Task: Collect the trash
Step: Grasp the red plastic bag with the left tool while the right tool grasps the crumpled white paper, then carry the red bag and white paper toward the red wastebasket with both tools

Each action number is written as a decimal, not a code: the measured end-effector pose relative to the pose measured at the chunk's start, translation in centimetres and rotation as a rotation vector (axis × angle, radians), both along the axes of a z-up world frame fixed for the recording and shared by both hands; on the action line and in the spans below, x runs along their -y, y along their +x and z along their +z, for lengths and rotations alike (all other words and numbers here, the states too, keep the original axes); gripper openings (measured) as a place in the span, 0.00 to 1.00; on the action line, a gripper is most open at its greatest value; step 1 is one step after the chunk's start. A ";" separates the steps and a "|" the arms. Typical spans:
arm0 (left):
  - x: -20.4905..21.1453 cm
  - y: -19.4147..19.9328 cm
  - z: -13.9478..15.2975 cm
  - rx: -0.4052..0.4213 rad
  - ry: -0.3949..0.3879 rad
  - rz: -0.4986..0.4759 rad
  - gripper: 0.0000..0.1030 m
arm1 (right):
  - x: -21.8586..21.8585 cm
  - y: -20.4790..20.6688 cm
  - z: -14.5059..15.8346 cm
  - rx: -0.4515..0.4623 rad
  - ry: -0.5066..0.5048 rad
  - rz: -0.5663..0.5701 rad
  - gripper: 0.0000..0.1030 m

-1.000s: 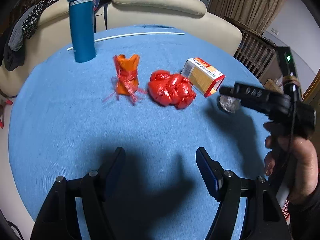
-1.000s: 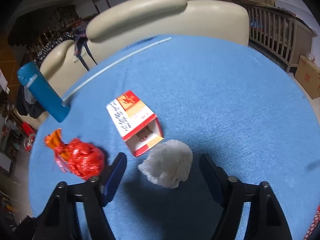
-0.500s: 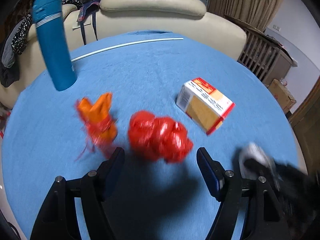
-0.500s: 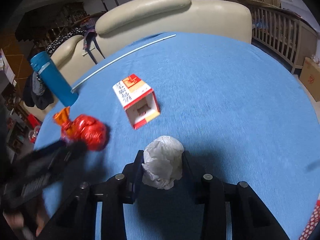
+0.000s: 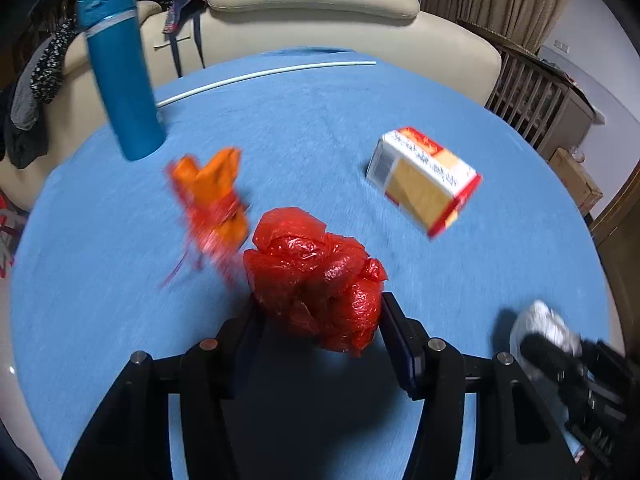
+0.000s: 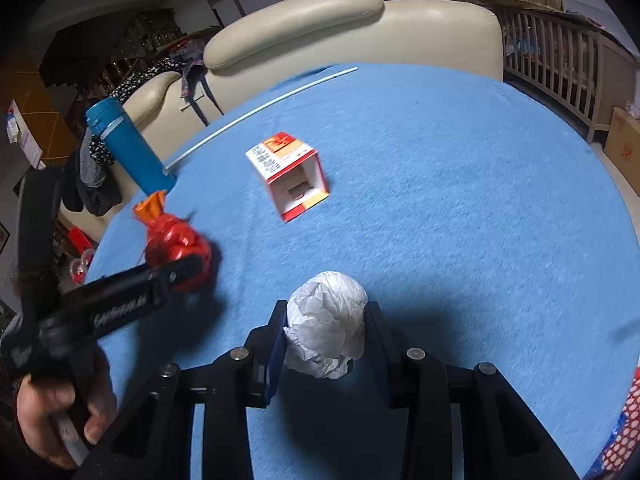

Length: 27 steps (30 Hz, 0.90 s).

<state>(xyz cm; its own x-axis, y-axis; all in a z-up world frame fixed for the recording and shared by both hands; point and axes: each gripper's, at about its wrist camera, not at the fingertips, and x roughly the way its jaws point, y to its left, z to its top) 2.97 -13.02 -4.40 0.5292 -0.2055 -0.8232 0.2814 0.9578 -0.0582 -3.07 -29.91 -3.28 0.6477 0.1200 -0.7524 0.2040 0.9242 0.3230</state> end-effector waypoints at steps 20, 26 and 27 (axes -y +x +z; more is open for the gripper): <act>-1.5 -7.9 0.4 0.024 0.029 -0.002 0.57 | -2.5 -5.1 0.5 0.010 -0.012 0.008 0.38; -1.5 -9.2 0.6 0.029 0.025 -0.003 0.57 | -2.7 -6.6 0.6 0.011 -0.016 0.000 0.38; -1.4 -9.5 0.7 0.032 0.025 -0.005 0.57 | -2.7 -6.7 0.6 0.013 -0.015 -0.001 0.38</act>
<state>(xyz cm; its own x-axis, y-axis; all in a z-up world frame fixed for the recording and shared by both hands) -6.48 -11.59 -3.69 0.5546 -0.1877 -0.8107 0.2877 0.9574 -0.0249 -9.81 -27.21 -2.69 0.6574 0.1085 -0.7457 0.2004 0.9287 0.3119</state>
